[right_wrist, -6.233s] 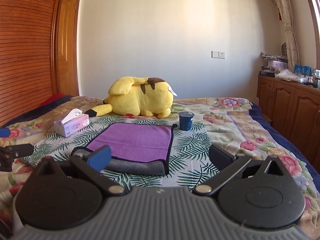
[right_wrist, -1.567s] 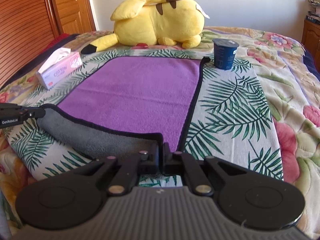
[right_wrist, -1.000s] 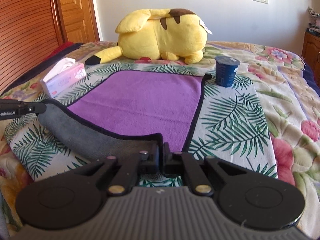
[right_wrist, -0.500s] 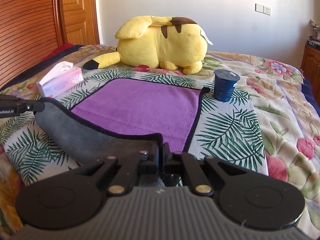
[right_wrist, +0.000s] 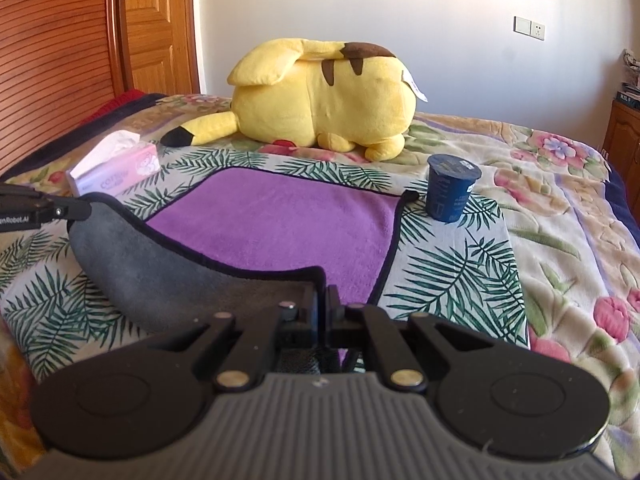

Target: Fold towel

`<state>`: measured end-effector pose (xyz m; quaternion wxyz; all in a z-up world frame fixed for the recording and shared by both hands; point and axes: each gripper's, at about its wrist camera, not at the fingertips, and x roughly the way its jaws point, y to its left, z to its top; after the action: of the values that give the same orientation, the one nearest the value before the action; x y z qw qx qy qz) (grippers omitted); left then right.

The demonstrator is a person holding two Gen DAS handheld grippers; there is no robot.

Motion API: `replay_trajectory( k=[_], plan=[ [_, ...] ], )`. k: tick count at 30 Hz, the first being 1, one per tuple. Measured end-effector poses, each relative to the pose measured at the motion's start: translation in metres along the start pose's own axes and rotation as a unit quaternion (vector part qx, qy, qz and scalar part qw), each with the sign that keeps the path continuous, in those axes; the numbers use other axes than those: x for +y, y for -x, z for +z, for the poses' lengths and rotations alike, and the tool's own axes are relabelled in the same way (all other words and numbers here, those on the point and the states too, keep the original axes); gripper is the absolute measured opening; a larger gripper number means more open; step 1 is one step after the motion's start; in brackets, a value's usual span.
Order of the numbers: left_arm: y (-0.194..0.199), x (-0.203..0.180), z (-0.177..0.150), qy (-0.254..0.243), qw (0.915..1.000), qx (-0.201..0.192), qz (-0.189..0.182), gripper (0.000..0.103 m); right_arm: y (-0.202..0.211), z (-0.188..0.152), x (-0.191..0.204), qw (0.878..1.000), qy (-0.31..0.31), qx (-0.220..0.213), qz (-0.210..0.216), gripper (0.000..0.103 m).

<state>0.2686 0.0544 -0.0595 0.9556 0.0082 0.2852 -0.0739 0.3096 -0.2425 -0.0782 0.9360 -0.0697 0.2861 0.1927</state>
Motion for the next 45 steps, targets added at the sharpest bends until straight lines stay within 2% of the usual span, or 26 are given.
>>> replay_trajectory(
  k=[13,21,32,45],
  plan=[
    [-0.016,0.006,0.009,-0.003,1.0000,-0.001,-0.002,0.000,-0.023,0.004,-0.006,1.000,0.010,0.000,-0.018,0.004],
    [-0.022,0.005,0.021,-0.006,0.9999,-0.006,-0.007,0.000,-0.022,0.014,-0.008,0.999,0.016,-0.019,-0.022,0.004],
    [-0.014,-0.001,0.046,-0.015,0.9990,-0.040,-0.011,0.000,-0.006,0.038,-0.007,0.997,0.022,-0.064,-0.023,0.004],
    [-0.026,-0.003,0.073,-0.053,0.9966,-0.061,0.012,0.000,-0.023,0.059,-0.005,0.993,0.060,-0.092,-0.050,0.004]
  ],
)
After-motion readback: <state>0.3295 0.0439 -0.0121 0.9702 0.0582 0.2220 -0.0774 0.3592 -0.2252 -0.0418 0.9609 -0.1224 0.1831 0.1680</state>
